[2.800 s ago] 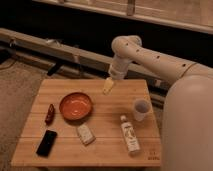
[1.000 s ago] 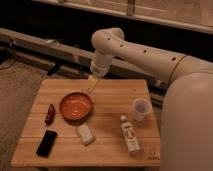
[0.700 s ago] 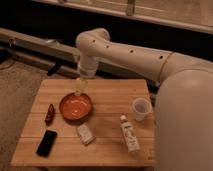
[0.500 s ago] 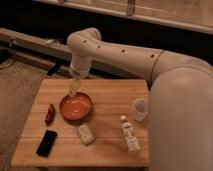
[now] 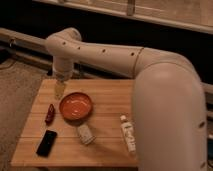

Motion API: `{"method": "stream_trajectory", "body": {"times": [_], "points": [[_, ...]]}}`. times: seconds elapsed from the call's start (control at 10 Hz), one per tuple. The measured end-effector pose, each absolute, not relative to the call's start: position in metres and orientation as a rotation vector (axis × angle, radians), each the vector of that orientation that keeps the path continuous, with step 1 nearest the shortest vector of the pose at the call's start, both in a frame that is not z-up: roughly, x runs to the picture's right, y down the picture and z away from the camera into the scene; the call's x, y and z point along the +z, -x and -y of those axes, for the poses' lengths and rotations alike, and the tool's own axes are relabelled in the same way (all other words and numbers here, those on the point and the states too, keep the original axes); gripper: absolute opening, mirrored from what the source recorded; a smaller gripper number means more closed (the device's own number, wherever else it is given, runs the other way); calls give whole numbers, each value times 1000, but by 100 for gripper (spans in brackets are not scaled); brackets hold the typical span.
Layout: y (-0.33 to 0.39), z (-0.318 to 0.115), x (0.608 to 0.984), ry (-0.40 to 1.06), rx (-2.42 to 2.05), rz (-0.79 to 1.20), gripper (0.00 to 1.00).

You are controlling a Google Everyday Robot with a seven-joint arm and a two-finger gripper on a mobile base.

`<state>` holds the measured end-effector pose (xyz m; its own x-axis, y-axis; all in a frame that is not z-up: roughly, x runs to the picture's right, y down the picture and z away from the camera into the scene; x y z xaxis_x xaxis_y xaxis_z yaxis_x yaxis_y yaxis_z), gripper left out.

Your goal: Drag the pepper across the table

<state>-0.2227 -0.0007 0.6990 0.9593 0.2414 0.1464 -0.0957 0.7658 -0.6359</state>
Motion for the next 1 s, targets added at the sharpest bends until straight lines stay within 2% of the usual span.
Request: {"method": "stream_trajectory", "body": {"times": [1.0], "points": [[305, -36, 709, 722, 54, 257, 80]]}}
